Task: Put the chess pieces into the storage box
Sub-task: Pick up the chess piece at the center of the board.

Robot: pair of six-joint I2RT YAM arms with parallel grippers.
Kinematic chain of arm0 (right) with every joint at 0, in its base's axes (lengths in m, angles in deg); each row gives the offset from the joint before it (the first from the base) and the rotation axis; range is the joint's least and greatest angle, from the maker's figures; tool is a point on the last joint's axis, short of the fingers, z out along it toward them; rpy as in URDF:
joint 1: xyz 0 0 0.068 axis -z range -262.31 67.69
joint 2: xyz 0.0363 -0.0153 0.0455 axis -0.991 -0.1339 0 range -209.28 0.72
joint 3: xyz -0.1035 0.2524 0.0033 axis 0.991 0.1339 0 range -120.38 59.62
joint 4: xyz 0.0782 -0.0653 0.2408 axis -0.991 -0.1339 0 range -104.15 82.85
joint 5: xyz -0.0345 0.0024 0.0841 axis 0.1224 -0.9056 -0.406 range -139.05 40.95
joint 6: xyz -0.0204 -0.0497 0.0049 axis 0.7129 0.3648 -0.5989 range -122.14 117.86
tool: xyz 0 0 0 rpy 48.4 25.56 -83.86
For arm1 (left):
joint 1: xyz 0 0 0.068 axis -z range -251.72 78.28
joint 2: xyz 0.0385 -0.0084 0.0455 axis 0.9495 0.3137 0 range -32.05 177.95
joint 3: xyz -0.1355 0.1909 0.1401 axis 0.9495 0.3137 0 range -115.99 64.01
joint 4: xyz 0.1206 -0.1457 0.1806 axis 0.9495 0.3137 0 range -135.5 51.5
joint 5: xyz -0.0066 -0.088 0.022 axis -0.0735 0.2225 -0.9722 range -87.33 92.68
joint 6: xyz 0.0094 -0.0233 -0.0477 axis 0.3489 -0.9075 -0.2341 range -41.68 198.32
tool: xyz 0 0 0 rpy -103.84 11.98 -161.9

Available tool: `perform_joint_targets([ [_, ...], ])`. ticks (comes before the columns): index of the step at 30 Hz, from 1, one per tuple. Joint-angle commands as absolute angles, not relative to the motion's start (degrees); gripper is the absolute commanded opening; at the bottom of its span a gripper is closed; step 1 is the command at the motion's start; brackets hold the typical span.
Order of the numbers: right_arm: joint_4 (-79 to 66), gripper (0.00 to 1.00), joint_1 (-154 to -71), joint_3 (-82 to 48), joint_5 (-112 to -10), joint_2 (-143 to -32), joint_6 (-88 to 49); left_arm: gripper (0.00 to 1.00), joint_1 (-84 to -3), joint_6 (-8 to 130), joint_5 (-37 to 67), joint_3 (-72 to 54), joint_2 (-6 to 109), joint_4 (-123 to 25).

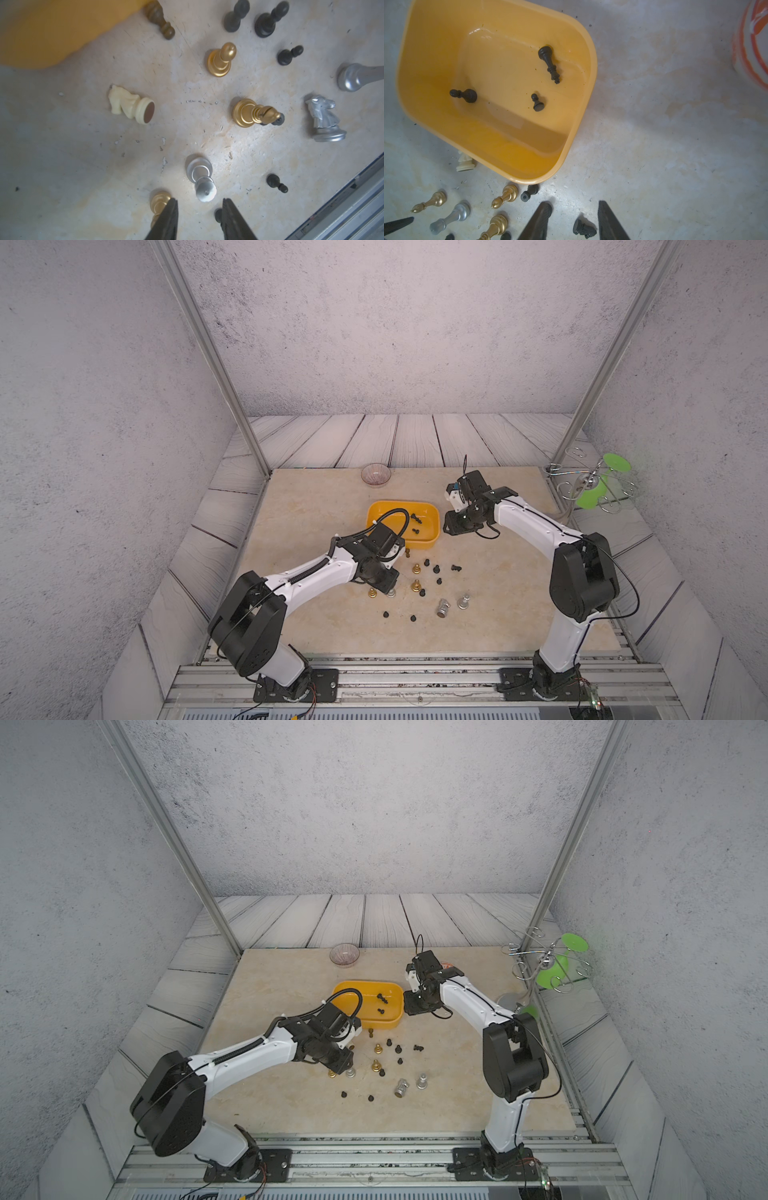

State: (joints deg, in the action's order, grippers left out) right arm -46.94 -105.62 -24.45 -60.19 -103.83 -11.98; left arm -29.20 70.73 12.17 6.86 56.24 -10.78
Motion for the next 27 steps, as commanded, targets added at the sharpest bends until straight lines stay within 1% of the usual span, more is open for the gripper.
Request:
perform_joint_targets([
  [1, -46.6, 0.42, -105.0, -23.6, -61.4, -99.0, -12.1, 0.40, -27.5, 71.9, 9.6, 4.3, 58.1, -7.9],
  [6, -45.7, 0.42, -104.4, -22.2, -61.9, -98.5, -12.4, 0.41, -25.9, 71.6, 7.3, 2.8, 60.6, -7.1],
  [17, -45.5, 0.42, -103.9, -21.5, -62.0, -98.2, -12.7, 0.41, -25.7, 70.6, 4.5, 2.3, 62.8, -7.4],
  [27, -45.4, 0.42, -103.9, -21.0, -62.0, -98.1, -12.9, 0.33, -25.6, 70.7, 6.3, 2.5, 64.1, -8.6],
])
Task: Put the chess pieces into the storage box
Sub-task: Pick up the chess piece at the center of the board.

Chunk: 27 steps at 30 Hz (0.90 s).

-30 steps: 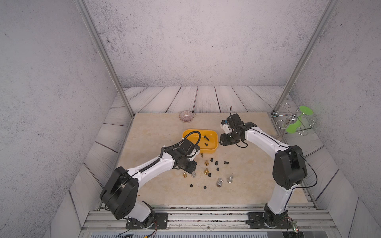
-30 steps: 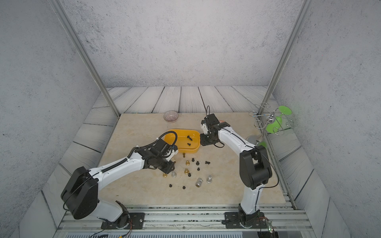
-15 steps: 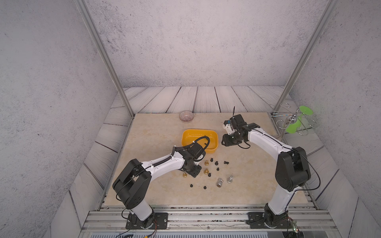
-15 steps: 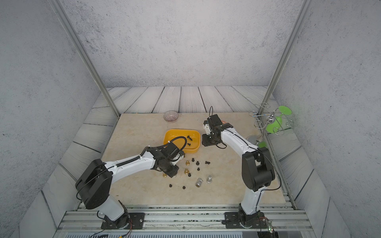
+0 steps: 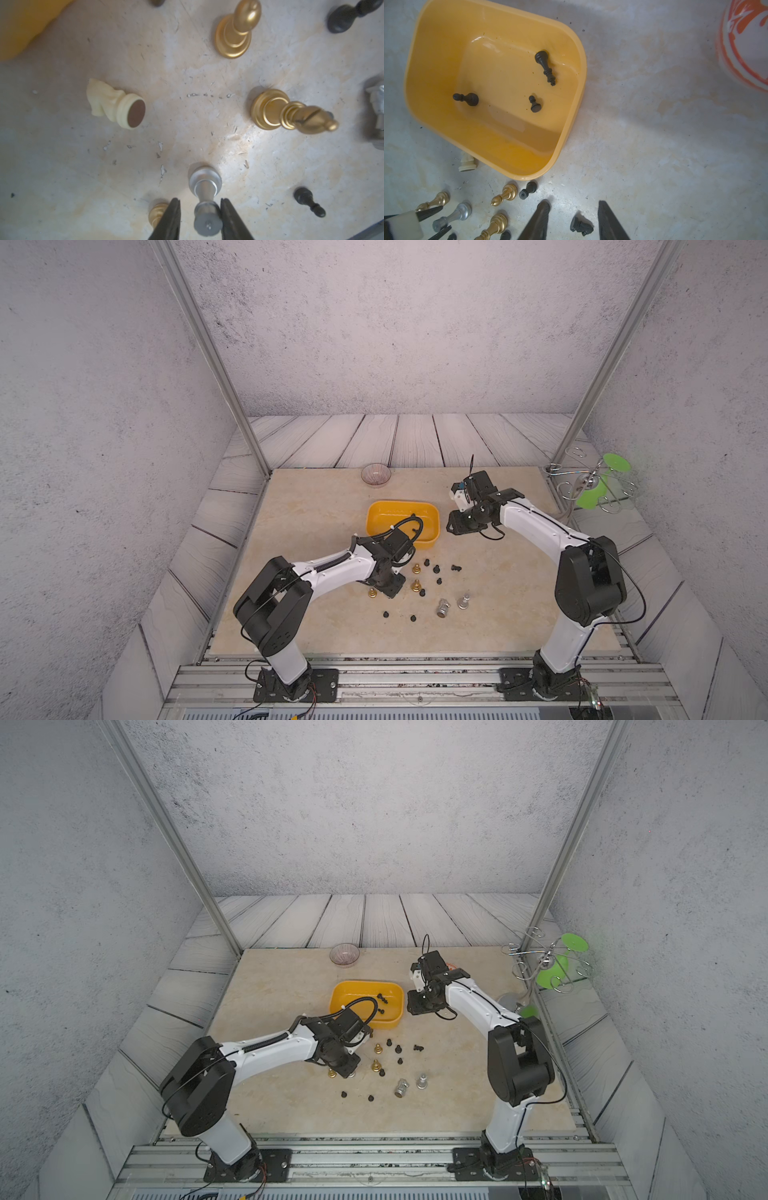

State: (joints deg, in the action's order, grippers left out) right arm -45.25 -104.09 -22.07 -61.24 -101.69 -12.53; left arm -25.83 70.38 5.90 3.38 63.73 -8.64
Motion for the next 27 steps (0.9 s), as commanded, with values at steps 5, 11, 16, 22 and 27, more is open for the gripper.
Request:
perform_joint_targets([
  [5, -45.4, 0.42, -103.9, -20.9, -61.9, -98.0, -13.0, 0.22, -25.5, 70.7, 6.5, 2.5, 63.9, -9.1],
  [11, -45.4, 0.42, -103.8, -20.9, -62.0, -97.7, -13.1, 0.10, -25.5, 70.6, 6.4, 1.9, 62.6, -8.4],
  [16, -45.3, 0.42, -103.7, -20.6, -62.1, -96.2, -13.1, 0.09, -25.5, 70.5, 3.3, -2.0, 59.1, -5.2],
  [22, -45.3, 0.42, -102.7, -19.6, -63.8, -93.5, -13.1, 0.10, -26.4, 72.9, -1.3, -10.2, 57.2, -5.3],
  [27, -45.7, 0.42, -102.6, -18.0, -65.6, -91.0, -13.5, 0.10, -30.0, 73.8, -0.2, -16.1, 60.1, -9.7],
])
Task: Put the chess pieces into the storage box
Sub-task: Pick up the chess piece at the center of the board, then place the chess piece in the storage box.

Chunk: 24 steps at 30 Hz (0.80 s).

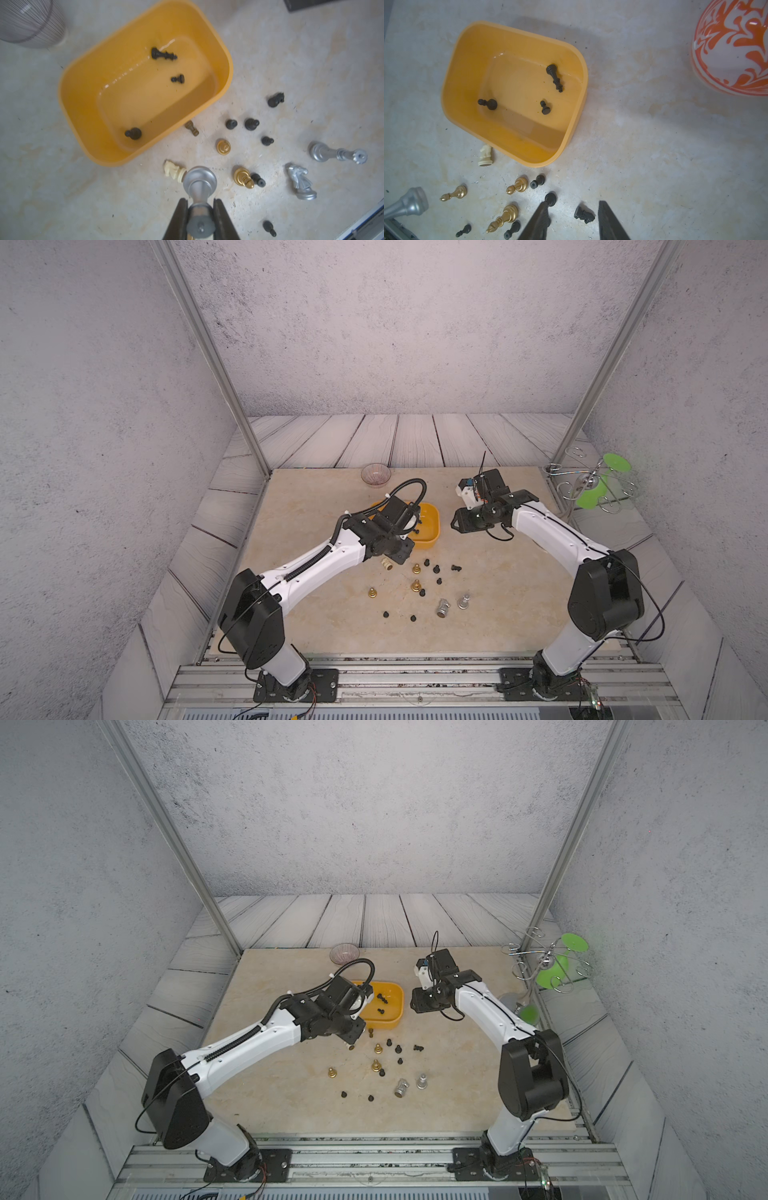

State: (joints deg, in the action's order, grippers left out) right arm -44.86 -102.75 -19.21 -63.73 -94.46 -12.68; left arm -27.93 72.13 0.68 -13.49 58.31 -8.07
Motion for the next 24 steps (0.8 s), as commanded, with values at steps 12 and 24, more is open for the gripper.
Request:
perform_joint_targets([
  [12, -49.1, 0.42, -102.5, -14.3, -61.6, -85.3, -14.0, 0.10, -39.1, 75.2, 4.1, -33.9, 81.4, -10.8],
  [24, -47.3, 0.42, -102.6, -13.0, -61.4, -86.4, -16.6, 0.10, -43.6, 75.7, 5.7, -40.9, 91.5, -12.2],
])
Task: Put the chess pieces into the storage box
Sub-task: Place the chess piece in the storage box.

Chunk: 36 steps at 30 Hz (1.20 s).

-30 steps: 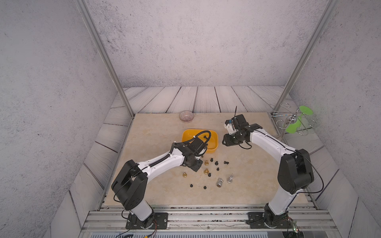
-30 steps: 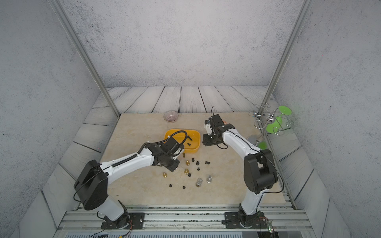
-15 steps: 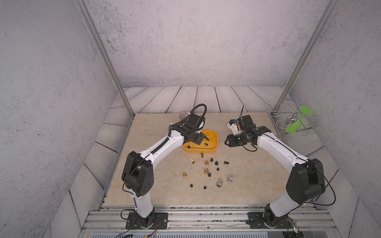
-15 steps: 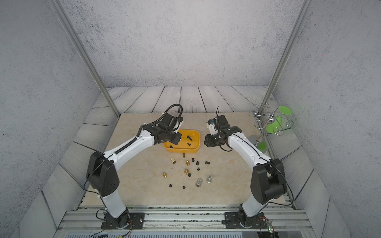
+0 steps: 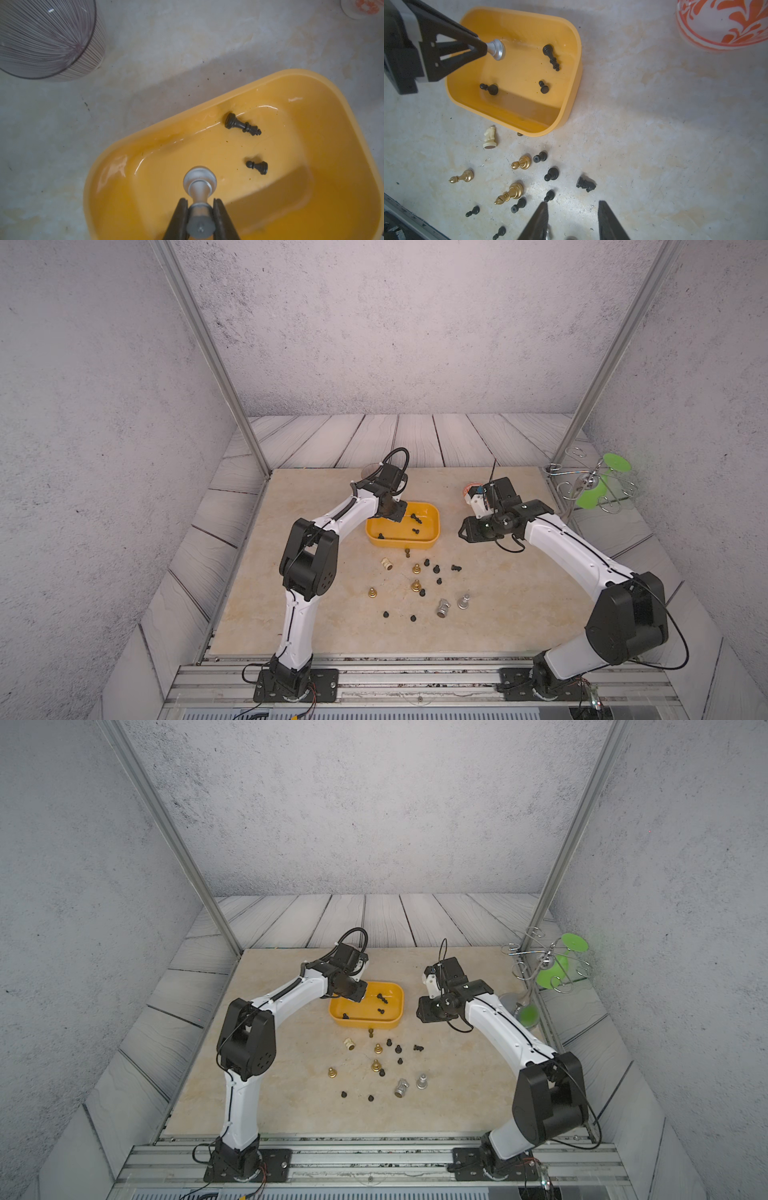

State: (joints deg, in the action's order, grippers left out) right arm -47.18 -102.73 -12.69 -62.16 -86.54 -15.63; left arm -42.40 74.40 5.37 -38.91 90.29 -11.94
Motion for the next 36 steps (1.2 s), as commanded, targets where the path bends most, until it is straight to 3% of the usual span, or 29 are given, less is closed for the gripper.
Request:
perform_joint_targets([
  [1, -47.3, 0.42, -102.6, -13.3, -61.6, -86.6, -16.7, 0.10, -44.3, 75.5, 6.2, -41.1, 91.9, -12.4],
  [15, -47.6, 0.42, -102.5, -14.5, -61.6, -87.4, -16.8, 0.14, -47.6, 73.7, 9.4, -44.6, 97.5, -12.1],
  [19, -47.6, 0.42, -102.6, -14.1, -61.4, -87.3, -16.8, 0.29, -48.0, 73.1, 8.9, -44.8, 97.1, -12.4],
  [23, -47.6, 0.42, -102.5, -14.1, -61.6, -87.3, -16.9, 0.35, -48.2, 72.8, 8.9, -44.6, 96.2, -12.4],
  [36, -48.9, 0.42, -102.5, -14.1, -60.6, -86.8, -16.0, 0.37, -49.0, 71.6, 10.3, -38.9, 87.9, -15.5],
])
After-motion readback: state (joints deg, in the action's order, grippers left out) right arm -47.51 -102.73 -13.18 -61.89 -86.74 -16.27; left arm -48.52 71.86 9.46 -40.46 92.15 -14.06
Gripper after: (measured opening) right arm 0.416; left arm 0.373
